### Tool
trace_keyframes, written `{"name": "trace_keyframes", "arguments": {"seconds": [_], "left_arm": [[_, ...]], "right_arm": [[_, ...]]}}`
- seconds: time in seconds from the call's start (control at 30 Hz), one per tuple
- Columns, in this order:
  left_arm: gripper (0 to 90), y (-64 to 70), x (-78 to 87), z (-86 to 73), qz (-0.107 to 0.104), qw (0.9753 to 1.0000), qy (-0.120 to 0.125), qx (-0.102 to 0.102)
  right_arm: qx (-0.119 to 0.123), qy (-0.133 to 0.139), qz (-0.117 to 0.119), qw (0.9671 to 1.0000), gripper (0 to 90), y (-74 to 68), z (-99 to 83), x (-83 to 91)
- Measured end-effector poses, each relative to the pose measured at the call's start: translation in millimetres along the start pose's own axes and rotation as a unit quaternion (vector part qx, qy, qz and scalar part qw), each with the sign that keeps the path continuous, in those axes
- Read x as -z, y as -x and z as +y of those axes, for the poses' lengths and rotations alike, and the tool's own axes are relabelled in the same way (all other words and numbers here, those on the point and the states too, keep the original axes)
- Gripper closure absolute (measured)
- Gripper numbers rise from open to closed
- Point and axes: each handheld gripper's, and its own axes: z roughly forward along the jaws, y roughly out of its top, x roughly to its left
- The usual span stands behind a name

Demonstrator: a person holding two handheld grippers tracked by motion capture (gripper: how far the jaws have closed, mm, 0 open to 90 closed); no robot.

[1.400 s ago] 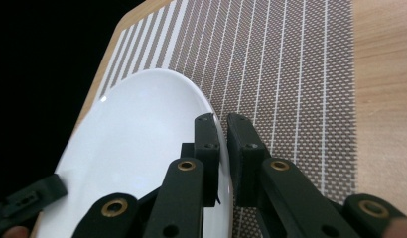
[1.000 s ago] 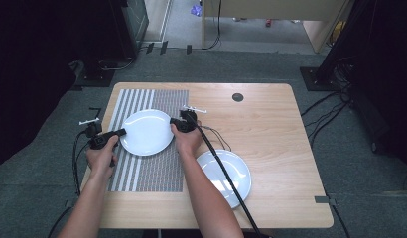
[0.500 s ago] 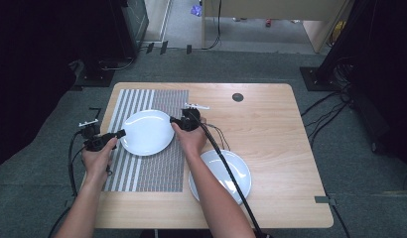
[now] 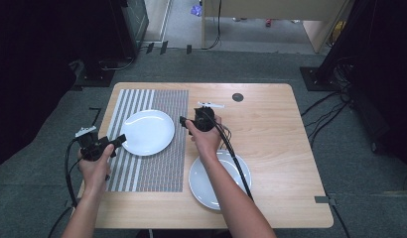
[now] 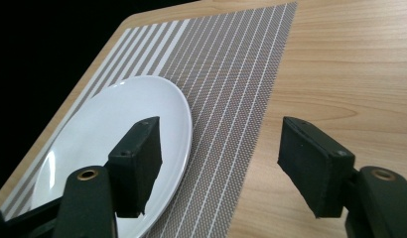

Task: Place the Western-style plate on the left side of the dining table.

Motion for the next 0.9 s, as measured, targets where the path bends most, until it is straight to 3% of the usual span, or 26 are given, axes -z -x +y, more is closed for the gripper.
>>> {"name": "trace_keyframes", "arguments": {"seconds": [0.33, 0.47, 0.6, 0.8, 0.9], "left_arm": [[17.3, 16.3, 23.0, -5.0, -0.018, 0.9997, 0.018, -0.002], [17.3, 22.4, 30.9, -6.8, -0.021, 0.9994, 0.025, -0.007], [16.7, 32.5, 38.3, -9.5, -0.019, 0.9990, 0.028, -0.029], [15.7, 42.1, 47.6, -17.3, -0.034, 0.9981, 0.034, -0.038], [15.6, 41.5, 47.9, -21.6, -0.031, 0.9984, 0.035, -0.032]], "right_arm": [[0.032, -0.001, 0.008, 0.9994, 29.0, 0.7, 0.9, 36.5], [0.035, 0.002, 0.009, 0.9994, 28.0, 3.9, -0.7, 49.3], [0.042, 0.004, -0.006, 0.9991, 26.0, 12.7, -3.5, 62.7], [0.040, 0.006, -0.013, 0.9991, 24.2, 28.5, -8.2, 80.4], [0.041, 0.008, -0.014, 0.9990, 24.0, 34.8, -10.9, 89.7]]}}
